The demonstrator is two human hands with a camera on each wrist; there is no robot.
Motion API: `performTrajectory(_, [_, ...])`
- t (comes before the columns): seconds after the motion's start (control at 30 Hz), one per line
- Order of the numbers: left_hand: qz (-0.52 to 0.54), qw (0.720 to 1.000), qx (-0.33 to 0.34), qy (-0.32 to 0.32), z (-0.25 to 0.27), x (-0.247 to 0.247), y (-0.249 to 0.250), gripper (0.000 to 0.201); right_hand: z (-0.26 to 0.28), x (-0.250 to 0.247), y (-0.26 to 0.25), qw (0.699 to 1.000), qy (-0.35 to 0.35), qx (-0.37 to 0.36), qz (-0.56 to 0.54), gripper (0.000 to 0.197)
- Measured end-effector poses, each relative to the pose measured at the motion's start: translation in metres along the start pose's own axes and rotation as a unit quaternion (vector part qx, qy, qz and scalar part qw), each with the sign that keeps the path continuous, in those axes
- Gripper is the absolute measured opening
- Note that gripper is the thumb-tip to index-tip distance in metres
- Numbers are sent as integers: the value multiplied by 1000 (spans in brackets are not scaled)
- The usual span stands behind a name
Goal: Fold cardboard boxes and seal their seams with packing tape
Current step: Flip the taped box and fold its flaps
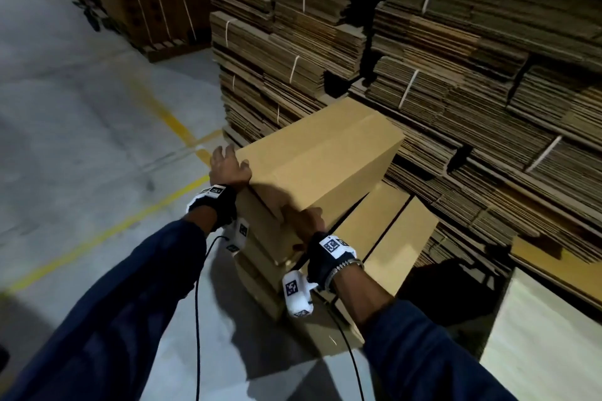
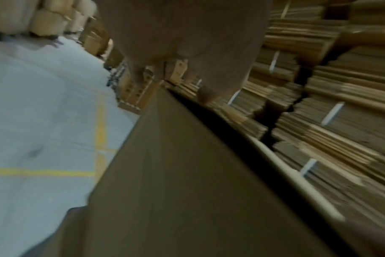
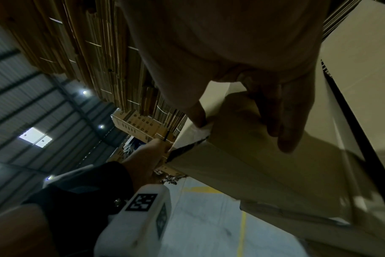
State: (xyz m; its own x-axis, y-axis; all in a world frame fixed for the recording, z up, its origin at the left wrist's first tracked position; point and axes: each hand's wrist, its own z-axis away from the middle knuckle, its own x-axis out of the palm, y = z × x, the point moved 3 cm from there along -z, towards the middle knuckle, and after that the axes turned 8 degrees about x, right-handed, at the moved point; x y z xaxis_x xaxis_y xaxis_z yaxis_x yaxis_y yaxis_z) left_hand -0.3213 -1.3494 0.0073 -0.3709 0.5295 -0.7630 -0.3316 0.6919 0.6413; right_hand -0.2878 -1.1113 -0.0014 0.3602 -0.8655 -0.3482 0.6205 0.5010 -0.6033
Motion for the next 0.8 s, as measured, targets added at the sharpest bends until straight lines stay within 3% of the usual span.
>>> performTrajectory(0.07, [-28, 998, 44, 34, 12, -7, 27, 56, 0, -9, 5, 1000, -8, -10, -4, 95])
performTrajectory(0.2, [-66, 975, 202, 69, 38, -8, 96, 46, 6, -39, 9, 999, 10, -44, -31, 98])
performTrajectory(0.3, [-56, 953, 297, 24, 64, 14, 159, 45, 11, -86, 18, 995, 55, -77, -31, 86])
performTrajectory(0.43, [-50, 926, 369, -57, 117, 70, 245, 42, 15, -179, 58, 989, 117, -80, -43, 79])
performTrajectory(0.6, [-44, 893, 412, -173, 216, 175, 338, 41, 43, -334, 168, 969, 241, -51, -31, 67])
performTrajectory(0.8, [7, 838, 463, -288, 396, 310, 460, 35, 85, -503, 355, 942, 327, 17, -71, 57])
